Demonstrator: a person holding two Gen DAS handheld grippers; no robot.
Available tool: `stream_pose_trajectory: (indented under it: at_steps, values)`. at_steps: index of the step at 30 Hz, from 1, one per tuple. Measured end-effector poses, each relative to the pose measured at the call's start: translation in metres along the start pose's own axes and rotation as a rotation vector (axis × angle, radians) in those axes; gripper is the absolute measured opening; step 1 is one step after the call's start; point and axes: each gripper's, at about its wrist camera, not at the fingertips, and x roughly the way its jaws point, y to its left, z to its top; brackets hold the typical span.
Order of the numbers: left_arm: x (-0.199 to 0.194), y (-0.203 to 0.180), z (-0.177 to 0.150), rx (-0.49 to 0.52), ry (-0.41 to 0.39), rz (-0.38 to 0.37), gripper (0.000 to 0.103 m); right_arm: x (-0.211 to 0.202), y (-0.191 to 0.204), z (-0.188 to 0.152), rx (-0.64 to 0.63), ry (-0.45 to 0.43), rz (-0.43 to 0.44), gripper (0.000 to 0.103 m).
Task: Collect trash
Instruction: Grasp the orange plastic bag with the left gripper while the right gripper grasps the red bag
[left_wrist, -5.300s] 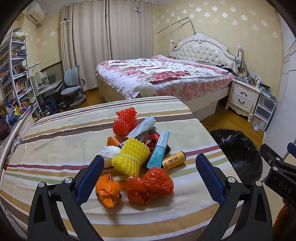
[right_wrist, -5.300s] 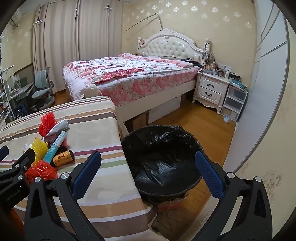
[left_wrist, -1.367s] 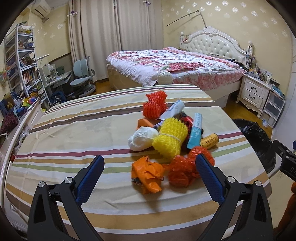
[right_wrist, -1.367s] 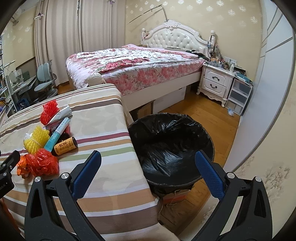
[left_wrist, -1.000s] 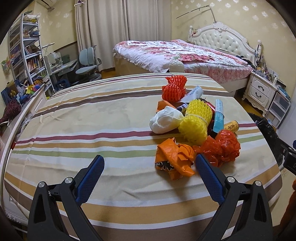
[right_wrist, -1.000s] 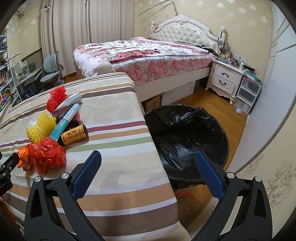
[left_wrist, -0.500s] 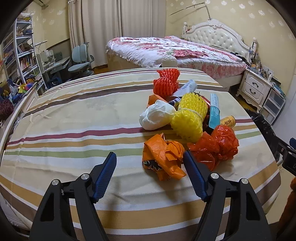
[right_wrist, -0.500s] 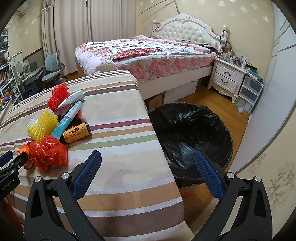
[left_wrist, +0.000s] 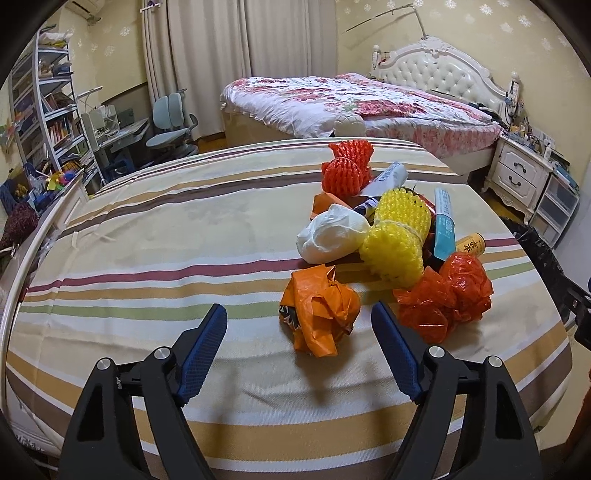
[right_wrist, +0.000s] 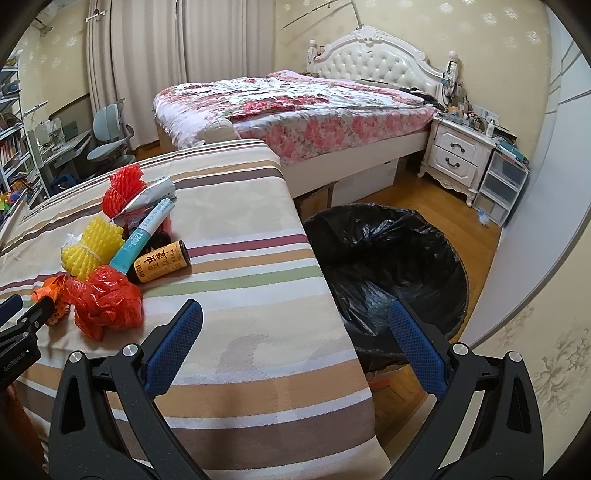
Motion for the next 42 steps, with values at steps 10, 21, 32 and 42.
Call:
stream_pose_trajectory:
  at_steps: [10, 21, 32, 42]
  values:
    - [0.015, 0.011, -0.006, -0.011, 0.079, -0.056, 0.037, -0.002, 0.027, -0.003, -0.052, 0.007, 0.057, 0.098]
    - [-0.004, 0.045, -0.011, -0.067, 0.019, 0.003, 0.037, -0.009, 0.085, -0.005, -0.155, 0.011, 0.17, 0.098]
    - [-0.005, 0.069, -0.014, -0.11, 0.0, 0.037, 0.037, 0.012, 0.128, -0.011, -0.212, 0.09, 0.249, 0.071]
    - [-0.002, 0.068, -0.016, -0.115, 0.002, 0.005, 0.037, 0.002, 0.123, -0.014, -0.203, 0.083, 0.288, 0.048]
